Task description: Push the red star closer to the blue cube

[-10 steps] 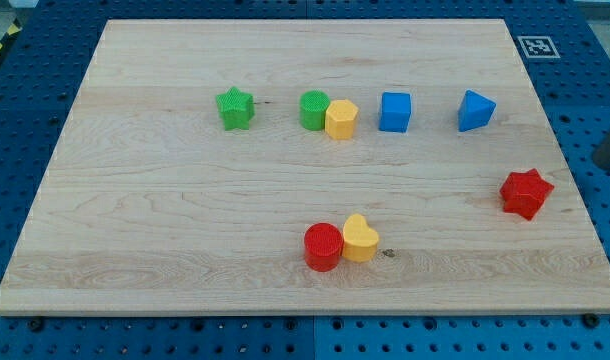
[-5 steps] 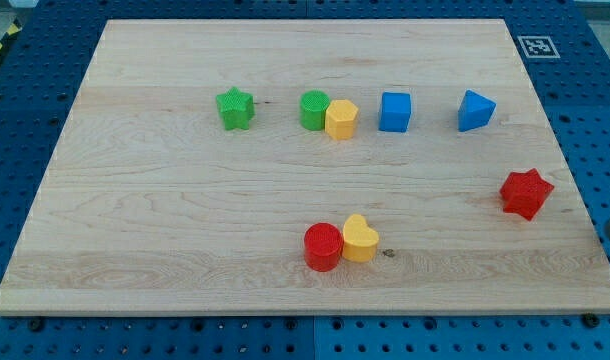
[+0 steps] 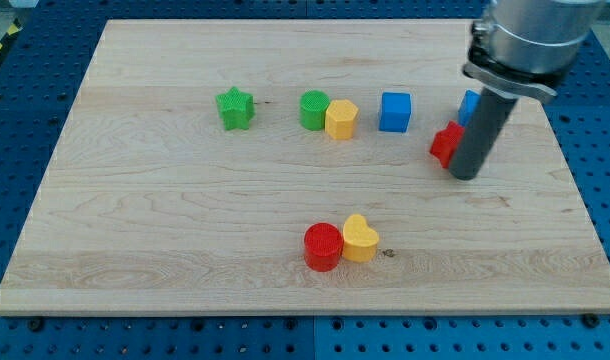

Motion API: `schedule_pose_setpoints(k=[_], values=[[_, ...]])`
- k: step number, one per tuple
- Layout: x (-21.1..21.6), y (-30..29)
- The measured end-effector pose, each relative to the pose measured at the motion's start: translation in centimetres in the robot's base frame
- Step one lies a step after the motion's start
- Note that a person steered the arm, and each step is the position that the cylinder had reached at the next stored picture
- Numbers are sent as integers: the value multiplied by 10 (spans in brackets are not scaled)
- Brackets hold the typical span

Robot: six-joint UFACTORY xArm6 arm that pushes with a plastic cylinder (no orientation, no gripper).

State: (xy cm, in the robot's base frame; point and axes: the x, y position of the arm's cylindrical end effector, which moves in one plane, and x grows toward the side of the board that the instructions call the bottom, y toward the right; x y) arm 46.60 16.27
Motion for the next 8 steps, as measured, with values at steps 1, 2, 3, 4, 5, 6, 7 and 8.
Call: schedule_pose_setpoints(k=[1, 2, 3, 4, 5, 6, 7, 8], values=[[-9, -20], [-8, -27], [-4, -14], [-4, 23], [-4, 57], [-9, 64], [-21, 41], [-34, 10]])
